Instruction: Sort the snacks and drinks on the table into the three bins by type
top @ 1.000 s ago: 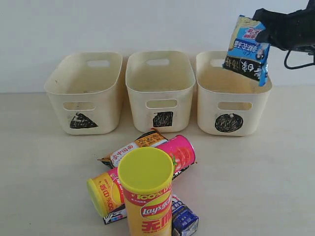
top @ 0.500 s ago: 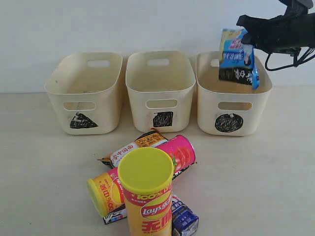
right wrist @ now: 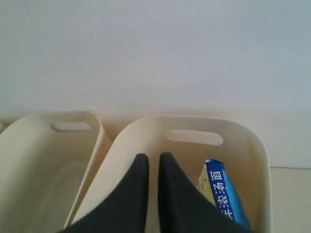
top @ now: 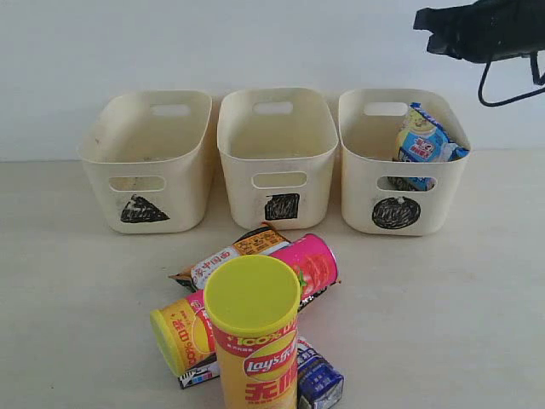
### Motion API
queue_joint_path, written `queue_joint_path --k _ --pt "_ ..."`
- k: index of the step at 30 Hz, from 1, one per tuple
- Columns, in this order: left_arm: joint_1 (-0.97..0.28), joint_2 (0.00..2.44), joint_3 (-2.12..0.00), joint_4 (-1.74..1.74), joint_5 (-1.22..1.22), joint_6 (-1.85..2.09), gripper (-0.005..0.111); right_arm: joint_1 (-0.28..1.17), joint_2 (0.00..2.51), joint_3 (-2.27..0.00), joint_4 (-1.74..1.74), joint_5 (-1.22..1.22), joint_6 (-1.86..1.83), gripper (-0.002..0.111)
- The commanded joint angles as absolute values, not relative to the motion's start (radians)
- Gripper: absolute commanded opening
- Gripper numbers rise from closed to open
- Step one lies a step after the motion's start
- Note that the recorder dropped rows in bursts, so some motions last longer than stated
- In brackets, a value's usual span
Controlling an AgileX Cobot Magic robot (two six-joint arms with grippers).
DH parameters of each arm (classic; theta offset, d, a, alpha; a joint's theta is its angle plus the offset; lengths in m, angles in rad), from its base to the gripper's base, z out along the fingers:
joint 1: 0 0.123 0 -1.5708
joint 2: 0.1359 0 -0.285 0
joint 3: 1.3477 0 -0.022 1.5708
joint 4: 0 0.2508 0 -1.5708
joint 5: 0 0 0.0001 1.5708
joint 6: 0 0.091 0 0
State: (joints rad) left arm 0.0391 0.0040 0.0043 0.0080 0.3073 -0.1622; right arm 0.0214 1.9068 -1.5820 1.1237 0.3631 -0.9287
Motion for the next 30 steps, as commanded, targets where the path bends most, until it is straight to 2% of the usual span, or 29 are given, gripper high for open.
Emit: queue_joint_path --k 1,11,18,30 --pt "0.038 0.000 0.000 0.011 0.294 -0.167 0.004 0.021 1.864 -1.588 0.935 0.513 -0.914 0.000" --pt "0.038 0.000 0.000 0.011 0.294 -0.167 0.004 0.021 1.822 -1.588 0.433 0.867 -0.559 0.000" --pt "0.038 0.000 0.000 0.011 0.294 -0.167 0.004 0.021 1.787 -1.568 0.412 1.047 -0.428 0.000" --pt "0.038 0.000 0.000 0.011 0.294 -0.167 0.004 0.021 1.477 -1.195 0.521 0.820 -0.371 0.000"
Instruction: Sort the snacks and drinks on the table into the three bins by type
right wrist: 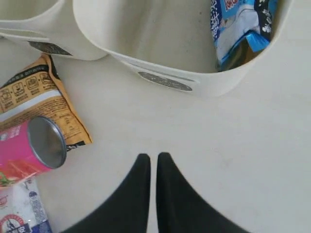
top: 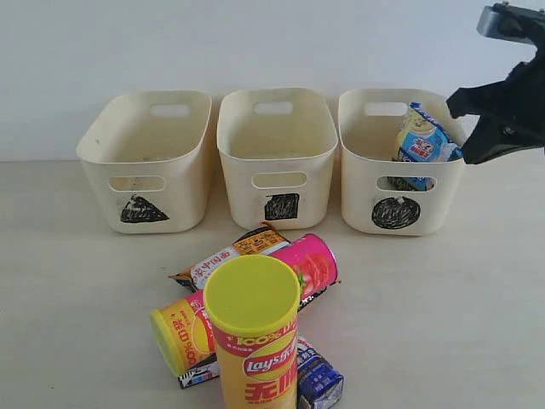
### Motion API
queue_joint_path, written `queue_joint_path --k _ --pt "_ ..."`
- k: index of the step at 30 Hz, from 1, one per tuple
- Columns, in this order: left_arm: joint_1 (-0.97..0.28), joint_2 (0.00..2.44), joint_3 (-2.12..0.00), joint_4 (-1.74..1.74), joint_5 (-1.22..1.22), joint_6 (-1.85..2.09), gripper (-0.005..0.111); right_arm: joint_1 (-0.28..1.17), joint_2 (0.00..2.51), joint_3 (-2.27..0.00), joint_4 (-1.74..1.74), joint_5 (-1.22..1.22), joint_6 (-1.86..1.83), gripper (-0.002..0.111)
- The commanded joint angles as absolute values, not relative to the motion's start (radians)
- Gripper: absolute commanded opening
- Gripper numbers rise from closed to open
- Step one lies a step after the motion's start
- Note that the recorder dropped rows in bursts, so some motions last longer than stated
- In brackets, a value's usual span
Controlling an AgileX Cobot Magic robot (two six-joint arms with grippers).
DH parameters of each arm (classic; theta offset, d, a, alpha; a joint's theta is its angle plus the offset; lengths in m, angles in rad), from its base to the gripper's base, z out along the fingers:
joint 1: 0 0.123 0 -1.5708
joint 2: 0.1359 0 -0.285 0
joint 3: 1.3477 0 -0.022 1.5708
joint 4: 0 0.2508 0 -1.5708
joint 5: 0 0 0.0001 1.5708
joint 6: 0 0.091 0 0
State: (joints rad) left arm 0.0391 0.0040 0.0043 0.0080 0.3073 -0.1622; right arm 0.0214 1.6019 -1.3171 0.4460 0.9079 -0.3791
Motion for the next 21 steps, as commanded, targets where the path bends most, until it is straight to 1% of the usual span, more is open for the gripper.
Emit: queue_joint_path --k 1,11,21 --pt "0.038 0.000 0.000 0.011 0.294 -0.167 0.004 0.021 1.446 -1.165 0.538 0.798 -0.371 0.000" --pt "0.038 0.000 0.000 0.011 0.294 -0.167 0.004 0.021 1.027 -0.817 0.639 0.568 -0.371 0.000" --pt "0.038 0.000 0.000 0.011 0.294 -0.167 0.004 0.021 0.589 -0.598 0.641 0.501 -0.375 0.000"
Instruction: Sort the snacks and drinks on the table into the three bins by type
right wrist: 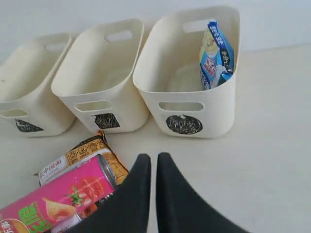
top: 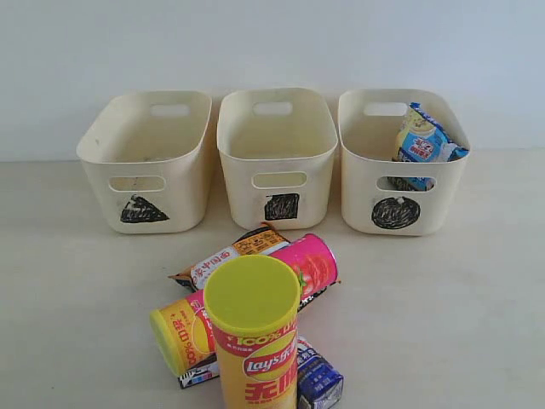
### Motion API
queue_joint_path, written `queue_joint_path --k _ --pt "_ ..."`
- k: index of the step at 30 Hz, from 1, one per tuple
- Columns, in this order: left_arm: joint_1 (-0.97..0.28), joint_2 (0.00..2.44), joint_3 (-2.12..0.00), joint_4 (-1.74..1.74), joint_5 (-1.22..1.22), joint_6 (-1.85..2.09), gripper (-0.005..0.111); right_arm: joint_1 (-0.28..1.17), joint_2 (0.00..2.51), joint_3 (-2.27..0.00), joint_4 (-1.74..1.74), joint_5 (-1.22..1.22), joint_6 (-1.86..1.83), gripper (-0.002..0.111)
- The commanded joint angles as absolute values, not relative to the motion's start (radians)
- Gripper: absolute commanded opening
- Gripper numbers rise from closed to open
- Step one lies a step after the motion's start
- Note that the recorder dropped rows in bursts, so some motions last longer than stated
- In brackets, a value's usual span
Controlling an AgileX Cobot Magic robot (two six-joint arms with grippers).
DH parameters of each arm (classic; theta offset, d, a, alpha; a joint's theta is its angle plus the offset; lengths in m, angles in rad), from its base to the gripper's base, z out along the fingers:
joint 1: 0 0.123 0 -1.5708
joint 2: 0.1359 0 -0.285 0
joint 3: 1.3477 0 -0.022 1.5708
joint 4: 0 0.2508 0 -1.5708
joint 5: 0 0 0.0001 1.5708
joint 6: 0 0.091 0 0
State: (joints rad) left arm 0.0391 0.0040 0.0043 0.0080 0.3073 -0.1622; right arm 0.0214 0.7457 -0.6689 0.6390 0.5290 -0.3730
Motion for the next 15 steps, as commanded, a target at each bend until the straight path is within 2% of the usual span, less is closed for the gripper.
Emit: queue_joint_path --k 1,9,15 --pt "0.038 0.000 0.000 0.011 0.294 -0.167 0.004 0.021 0.544 -0.576 0.641 0.493 -0.384 0.000" --pt "0.038 0.000 0.000 0.011 0.294 -0.167 0.004 0.021 0.240 -0.402 0.641 0.356 -0.437 0.000" --pt "0.038 0.000 0.000 0.011 0.294 -0.167 0.004 0.021 0.159 -0.290 0.634 0.282 -0.502 0.000"
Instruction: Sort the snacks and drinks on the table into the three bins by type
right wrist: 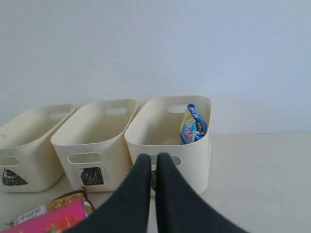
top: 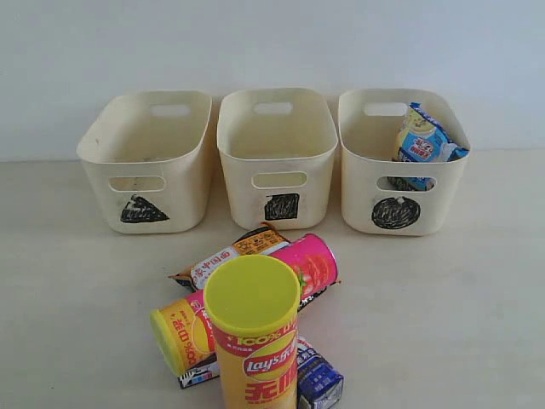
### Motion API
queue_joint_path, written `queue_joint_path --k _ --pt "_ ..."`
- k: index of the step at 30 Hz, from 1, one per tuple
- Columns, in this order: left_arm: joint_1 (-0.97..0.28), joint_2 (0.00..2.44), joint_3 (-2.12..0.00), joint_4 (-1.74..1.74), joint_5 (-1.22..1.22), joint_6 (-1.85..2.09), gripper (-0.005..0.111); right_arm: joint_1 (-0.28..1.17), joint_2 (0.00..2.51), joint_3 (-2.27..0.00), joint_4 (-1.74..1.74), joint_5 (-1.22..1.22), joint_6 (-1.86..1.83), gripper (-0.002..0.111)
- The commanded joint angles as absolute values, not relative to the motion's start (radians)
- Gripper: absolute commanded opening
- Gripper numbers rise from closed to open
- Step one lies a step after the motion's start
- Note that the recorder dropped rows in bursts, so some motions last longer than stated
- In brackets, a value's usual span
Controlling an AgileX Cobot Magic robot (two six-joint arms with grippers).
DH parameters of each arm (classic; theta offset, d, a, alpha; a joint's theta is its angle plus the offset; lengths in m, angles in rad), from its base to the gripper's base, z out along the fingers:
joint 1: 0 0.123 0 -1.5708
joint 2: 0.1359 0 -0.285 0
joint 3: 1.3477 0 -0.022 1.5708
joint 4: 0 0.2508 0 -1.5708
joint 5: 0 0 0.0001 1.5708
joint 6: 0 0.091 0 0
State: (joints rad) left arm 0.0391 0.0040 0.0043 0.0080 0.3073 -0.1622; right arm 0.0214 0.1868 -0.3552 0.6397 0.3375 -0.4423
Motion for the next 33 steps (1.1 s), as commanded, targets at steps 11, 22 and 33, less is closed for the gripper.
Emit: queue_joint_path --k 11,22,33 --pt "0.038 0.000 0.000 0.011 0.294 -0.167 0.004 0.021 0.163 -0.113 0.701 0.072 -0.507 0.000" --pt "0.038 0.000 0.000 0.011 0.294 -0.167 0.004 0.021 0.163 -0.113 0.713 0.070 -0.478 0.000" --pt "0.038 0.000 0.000 0.011 0.294 -0.167 0.004 0.021 0.163 -0.113 0.713 0.047 -0.478 0.000"
